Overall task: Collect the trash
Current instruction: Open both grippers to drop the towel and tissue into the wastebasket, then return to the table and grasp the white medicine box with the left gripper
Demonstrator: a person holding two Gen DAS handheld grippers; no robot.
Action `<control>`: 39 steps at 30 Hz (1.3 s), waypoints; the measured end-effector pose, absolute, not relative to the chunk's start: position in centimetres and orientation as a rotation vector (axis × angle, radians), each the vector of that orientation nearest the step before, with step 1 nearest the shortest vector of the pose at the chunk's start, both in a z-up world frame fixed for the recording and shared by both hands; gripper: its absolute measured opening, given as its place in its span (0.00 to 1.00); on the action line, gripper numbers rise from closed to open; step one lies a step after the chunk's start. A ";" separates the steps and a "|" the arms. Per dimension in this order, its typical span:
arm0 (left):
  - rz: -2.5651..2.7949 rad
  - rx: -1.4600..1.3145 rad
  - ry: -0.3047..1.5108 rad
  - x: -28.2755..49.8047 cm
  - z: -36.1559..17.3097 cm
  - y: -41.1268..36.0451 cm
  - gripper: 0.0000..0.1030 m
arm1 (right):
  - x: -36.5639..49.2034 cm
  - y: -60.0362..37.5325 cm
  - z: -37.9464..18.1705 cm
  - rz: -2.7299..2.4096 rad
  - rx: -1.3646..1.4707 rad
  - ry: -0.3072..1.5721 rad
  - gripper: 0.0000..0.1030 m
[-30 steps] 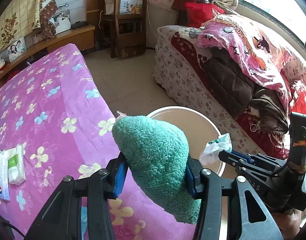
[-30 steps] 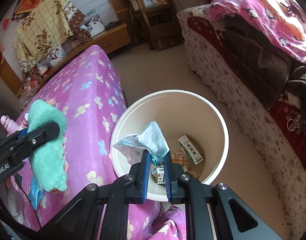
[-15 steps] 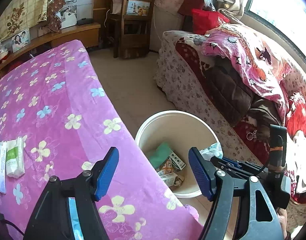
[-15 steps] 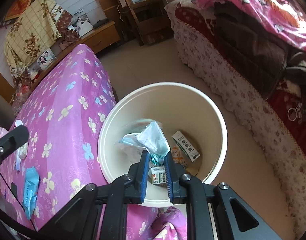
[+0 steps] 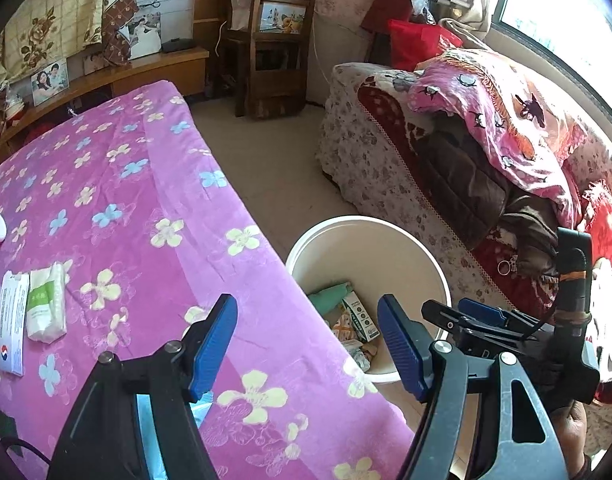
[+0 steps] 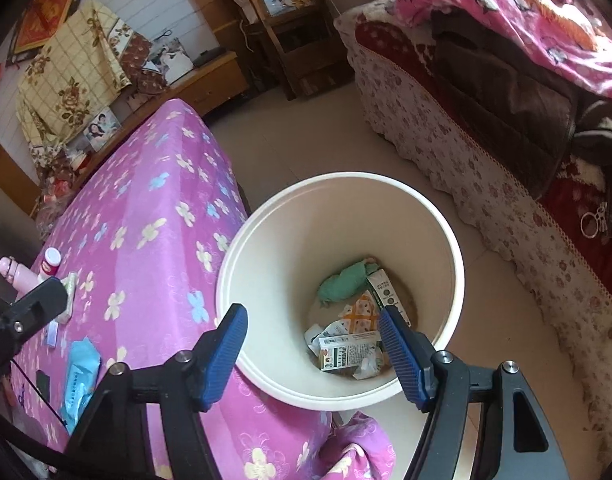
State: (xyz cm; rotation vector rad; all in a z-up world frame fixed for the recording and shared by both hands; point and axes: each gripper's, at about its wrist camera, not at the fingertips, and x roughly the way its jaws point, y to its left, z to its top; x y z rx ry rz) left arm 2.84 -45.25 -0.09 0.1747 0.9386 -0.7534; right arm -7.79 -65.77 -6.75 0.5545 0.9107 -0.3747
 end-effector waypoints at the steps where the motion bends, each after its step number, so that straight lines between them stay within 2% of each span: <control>1: -0.750 0.173 0.938 2.8 0.0 -45.0 0.71 | -7.7 -65.5 -6.6 -0.370 0.555 0.915 0.70; 13: -0.684 0.161 0.909 3.3 1.0 -40.0 0.77 | -7.1 -61.7 -4.2 -0.319 0.529 0.914 0.70; 22: -0.586 0.136 0.915 5.9 1.3 -32.3 0.77 | -4.4 -56.5 -3.2 -0.223 0.487 0.930 0.70; 33: -0.401 0.158 0.930 10.5 -1.5 -21.6 0.77 | -0.1 -49.5 -3.1 -0.102 0.418 0.973 0.70; 39: -0.398 0.166 0.964 13.5 -3.7 -19.7 0.77 | 1.9 -46.6 -3.0 -0.054 0.406 0.985 0.70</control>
